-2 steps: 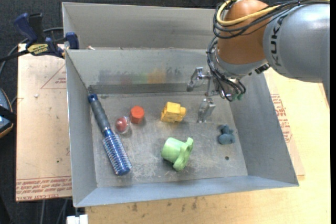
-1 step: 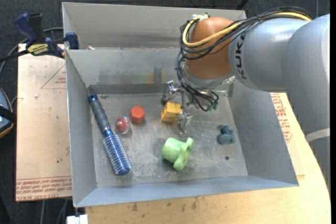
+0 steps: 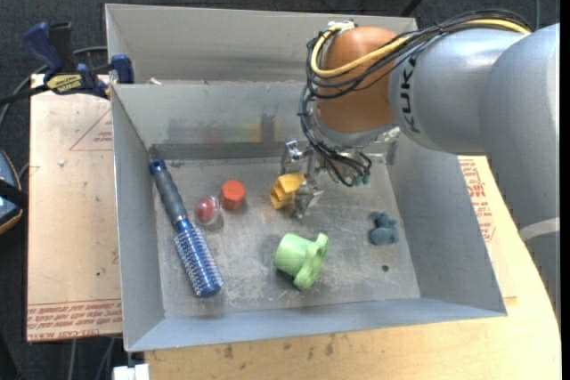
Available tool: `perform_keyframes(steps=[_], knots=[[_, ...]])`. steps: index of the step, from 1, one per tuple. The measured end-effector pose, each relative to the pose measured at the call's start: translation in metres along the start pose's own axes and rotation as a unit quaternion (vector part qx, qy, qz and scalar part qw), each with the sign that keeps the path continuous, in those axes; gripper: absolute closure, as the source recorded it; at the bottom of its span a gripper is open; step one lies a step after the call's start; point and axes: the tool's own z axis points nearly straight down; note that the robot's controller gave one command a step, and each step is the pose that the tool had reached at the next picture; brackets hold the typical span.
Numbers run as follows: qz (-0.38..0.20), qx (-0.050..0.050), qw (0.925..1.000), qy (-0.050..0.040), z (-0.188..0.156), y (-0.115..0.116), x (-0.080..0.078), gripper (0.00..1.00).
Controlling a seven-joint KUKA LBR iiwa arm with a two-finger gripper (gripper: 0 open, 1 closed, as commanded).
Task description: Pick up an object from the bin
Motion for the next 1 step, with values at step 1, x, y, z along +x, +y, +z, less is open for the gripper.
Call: perform_keyframes(steps=[1], knots=[[-0.026,0.001,0.9997,-0.0016,-0.1387,-0.0168,-0.0085,1.0]])
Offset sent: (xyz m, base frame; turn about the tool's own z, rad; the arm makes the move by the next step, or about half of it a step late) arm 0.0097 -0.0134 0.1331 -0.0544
